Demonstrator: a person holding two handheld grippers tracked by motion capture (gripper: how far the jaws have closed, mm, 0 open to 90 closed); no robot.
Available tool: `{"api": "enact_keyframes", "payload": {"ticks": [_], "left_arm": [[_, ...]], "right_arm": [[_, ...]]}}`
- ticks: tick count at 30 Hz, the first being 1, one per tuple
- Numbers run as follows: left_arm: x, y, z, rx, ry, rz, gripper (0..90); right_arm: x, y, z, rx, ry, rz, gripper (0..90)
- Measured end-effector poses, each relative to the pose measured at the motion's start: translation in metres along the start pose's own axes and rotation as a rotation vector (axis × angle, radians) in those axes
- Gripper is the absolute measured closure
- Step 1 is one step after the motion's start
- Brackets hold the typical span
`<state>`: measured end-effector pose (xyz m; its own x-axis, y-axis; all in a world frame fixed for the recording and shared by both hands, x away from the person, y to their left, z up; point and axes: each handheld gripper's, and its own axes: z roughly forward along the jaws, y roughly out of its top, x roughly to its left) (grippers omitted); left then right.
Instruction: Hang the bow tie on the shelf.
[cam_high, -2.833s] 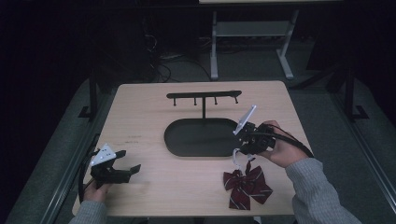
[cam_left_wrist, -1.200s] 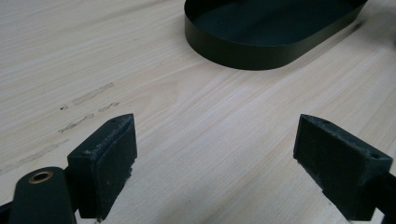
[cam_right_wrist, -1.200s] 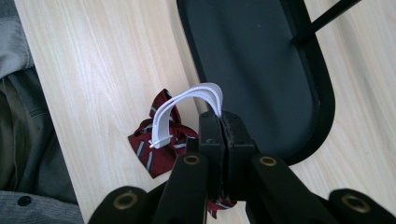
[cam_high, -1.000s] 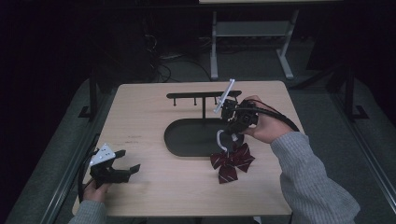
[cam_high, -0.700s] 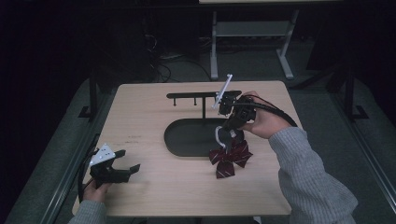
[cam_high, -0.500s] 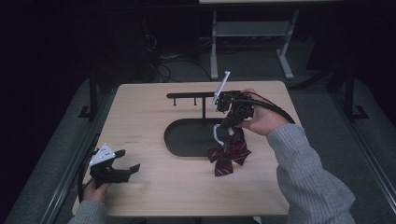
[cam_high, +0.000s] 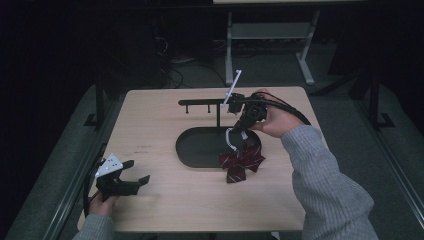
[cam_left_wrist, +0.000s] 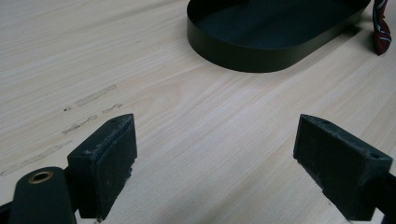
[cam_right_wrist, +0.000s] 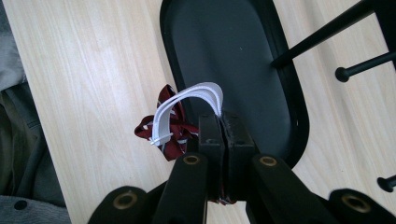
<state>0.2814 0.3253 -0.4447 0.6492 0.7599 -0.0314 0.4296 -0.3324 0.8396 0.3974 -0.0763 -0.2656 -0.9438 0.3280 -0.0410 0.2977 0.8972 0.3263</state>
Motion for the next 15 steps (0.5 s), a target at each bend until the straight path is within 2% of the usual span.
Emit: {"api": "enact_keyframes", "payload": {"ticks": [15], "left_arm": [[0.001, 0.000, 0.000, 0.000, -0.001, -0.001, 12.9]], "right_arm": [[-0.014, 0.007, -0.003, 0.006, 0.000, 0.022, 87.5]]}}
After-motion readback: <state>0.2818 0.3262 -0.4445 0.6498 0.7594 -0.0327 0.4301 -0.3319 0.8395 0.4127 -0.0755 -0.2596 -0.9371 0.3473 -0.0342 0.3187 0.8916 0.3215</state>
